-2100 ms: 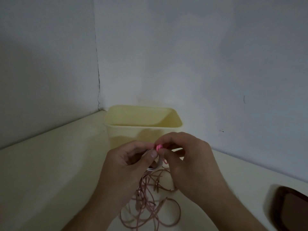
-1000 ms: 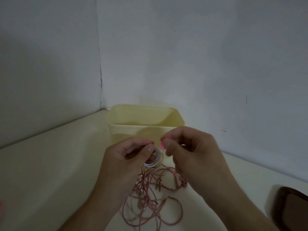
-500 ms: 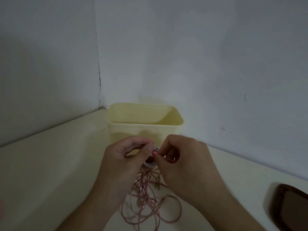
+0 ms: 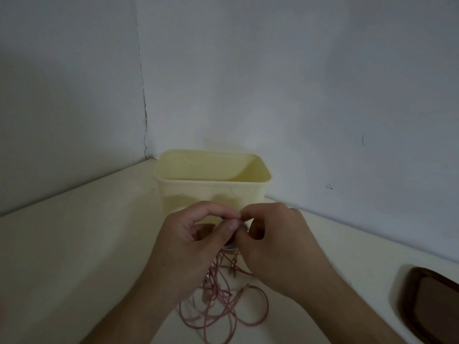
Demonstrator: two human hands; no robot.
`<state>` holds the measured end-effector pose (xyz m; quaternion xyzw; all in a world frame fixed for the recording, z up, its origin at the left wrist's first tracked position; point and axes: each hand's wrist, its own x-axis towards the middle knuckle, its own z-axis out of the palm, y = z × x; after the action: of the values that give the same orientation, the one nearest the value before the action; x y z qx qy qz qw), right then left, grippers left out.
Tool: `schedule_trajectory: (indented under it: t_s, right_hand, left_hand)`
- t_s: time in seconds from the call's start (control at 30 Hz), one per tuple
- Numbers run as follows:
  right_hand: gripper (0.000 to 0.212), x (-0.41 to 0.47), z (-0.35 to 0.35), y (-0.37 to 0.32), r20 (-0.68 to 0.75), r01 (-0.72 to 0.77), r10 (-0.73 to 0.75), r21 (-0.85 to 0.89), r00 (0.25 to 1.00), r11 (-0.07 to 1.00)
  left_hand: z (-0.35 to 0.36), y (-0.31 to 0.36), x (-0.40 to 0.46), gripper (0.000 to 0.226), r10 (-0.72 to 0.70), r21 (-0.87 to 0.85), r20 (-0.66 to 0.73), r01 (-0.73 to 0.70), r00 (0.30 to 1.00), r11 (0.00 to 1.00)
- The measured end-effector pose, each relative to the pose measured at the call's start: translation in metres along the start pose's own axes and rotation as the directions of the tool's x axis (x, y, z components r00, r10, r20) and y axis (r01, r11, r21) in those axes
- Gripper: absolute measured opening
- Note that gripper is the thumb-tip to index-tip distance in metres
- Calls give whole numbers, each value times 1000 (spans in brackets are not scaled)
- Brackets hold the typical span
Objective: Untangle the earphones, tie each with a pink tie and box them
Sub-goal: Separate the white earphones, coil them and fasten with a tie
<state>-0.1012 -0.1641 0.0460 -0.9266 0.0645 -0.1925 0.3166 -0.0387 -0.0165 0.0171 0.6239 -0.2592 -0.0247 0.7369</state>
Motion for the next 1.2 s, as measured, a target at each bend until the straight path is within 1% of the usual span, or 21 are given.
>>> schedule_trajectory:
  t_s: [0.1,0.2,0.4,0.53,0.6,0.73,0.87,0.93,1.03,1.13,1.2]
  right_hand:
    - [15,1,1,1,-27,-16,15,-38,1000,999]
    - [17,1,3,2,-87,-1,-6,-73,996,997]
    - [28,-1,7,-1,-220,17,-57,-177,974,984]
    - [31,-4,9,-5,-254,29,-90,-234,963,972]
    - [29,-4,9,-6,-260,29,-93,-241,961,970]
    - [19,-7,8,-8,-230,33,-95,-257,968,966]
    - [19,-9,11,-10,-191,42,-104,-305,976,951]
    - [19,-8,11,-9,-180,36,-93,-296,979,954]
    - [15,-7,9,-10,-111,69,-96,-230,989,971]
    - [24,-6,4,-11,-38,87,-95,-180,995,980]
    - [11,-4,-2,-10,-29,109,-114,-150,993,983]
  left_hand:
    - [1,0,0,15,-2,-8,18,2,1000,1000]
    - [0,0,-1,16,-5,-16,34,6,999,1000]
    - [2,-3,-1,12,-13,-8,-14,13,1000,1000]
    - [4,-3,0,7,-8,-24,1,8,1000,1000]
    - [4,-4,0,7,3,-46,15,-3,1000,999]
    - [5,-6,-2,10,10,-79,40,-7,999,997]
    - [5,-7,0,10,4,-37,25,-3,1000,999]
    - [4,-8,0,10,2,-40,-2,-2,1000,999]
    - [3,-8,1,12,15,-16,-75,-16,997,1000]
    - [0,-12,4,13,32,30,-152,-28,988,999]
    - [-1,-17,6,16,47,96,-174,-30,984,995]
